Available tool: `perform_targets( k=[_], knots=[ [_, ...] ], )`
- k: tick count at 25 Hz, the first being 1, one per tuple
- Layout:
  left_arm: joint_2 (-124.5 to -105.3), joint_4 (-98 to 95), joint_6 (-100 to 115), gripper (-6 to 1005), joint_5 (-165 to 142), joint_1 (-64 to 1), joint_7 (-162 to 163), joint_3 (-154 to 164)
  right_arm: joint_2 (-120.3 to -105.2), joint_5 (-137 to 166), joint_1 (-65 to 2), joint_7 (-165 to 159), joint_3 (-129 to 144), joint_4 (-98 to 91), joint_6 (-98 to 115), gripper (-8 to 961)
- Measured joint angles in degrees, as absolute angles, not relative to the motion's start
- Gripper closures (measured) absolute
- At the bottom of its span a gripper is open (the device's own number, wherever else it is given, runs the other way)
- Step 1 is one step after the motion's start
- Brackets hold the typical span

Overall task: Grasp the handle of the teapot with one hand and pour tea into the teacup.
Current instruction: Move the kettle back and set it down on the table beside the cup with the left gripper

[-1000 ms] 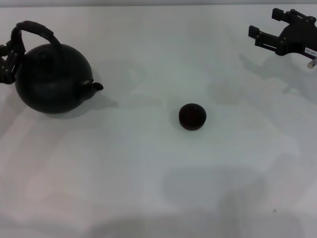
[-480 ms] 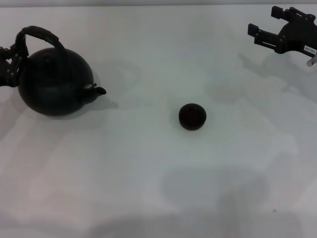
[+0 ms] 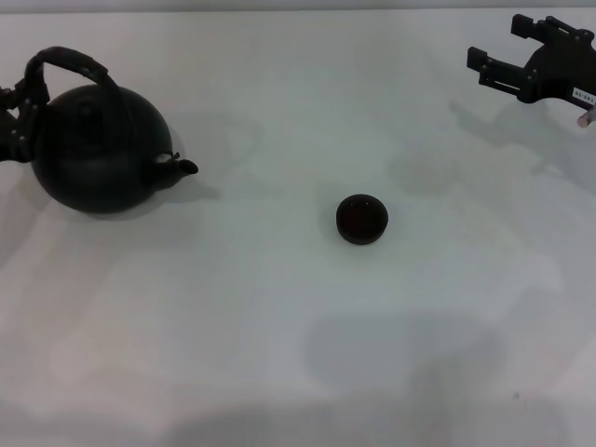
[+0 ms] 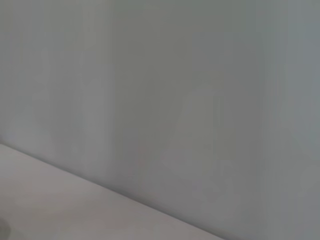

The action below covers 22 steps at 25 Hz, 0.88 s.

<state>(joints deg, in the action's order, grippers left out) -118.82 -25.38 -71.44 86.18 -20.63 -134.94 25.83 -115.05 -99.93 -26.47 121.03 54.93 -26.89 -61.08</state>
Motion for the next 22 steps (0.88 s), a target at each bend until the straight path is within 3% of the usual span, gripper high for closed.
perform_targets(
  k=[22],
  knots=[
    [-118.92,-20.83,-69.13,909,89.46,-20.39,-142.79,25.84,-115.05,-99.93,-26.28,121.02,54.93,-26.8,-61.37,97]
  ],
)
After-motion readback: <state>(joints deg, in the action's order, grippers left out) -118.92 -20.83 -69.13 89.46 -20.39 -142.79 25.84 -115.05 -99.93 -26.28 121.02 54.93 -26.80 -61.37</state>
